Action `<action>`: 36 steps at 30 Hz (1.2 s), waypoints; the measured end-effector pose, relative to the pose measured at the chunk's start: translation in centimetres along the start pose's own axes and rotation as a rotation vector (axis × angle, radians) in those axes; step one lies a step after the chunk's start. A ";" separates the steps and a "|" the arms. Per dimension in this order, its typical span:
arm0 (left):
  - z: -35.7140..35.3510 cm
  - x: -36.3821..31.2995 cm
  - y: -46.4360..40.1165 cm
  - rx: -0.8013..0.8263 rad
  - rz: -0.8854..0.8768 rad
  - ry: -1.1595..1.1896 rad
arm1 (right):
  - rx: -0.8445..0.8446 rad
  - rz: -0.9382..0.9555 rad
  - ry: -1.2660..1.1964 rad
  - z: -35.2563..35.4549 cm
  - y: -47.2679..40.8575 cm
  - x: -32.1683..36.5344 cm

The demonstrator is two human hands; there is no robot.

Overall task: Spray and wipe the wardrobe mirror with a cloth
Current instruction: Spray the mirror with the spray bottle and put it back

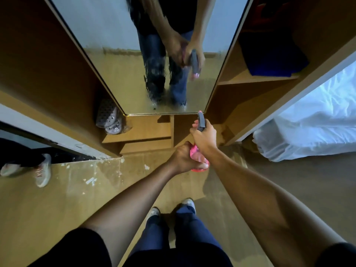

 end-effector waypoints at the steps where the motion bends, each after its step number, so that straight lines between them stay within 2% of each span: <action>1: 0.0 0.4 -0.2 0.005 -0.004 0.012 | 0.005 0.004 0.013 -0.3 -0.2 -0.3; 9: 0.6 3.7 -0.1 -0.001 -0.003 0.159 | 0.034 -0.006 0.163 -3.7 -0.3 -1.7; 20: 5.0 9.9 2.0 -0.128 0.090 0.258 | 0.263 0.059 0.229 -12.3 2.0 -0.5; 25: 7.1 12.0 3.7 -0.172 0.134 0.311 | 0.257 0.080 0.258 -15.5 3.2 0.2; 29: 7.9 12.3 4.8 -0.101 0.140 0.390 | 0.211 0.095 0.269 -16.7 4.1 0.5; 36: 9.1 13.1 5.9 -0.146 0.100 0.245 | 0.165 0.085 0.237 -17.2 5.4 0.8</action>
Point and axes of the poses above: each hand's wrist, its own y-axis away from the middle knuckle, its own z-axis out of the back of the hand, x = y × z, the point moved 5 cm from there along -y, towards the middle knuckle, and after that the axes turned 2 degrees about y, right-handed, at the moved point
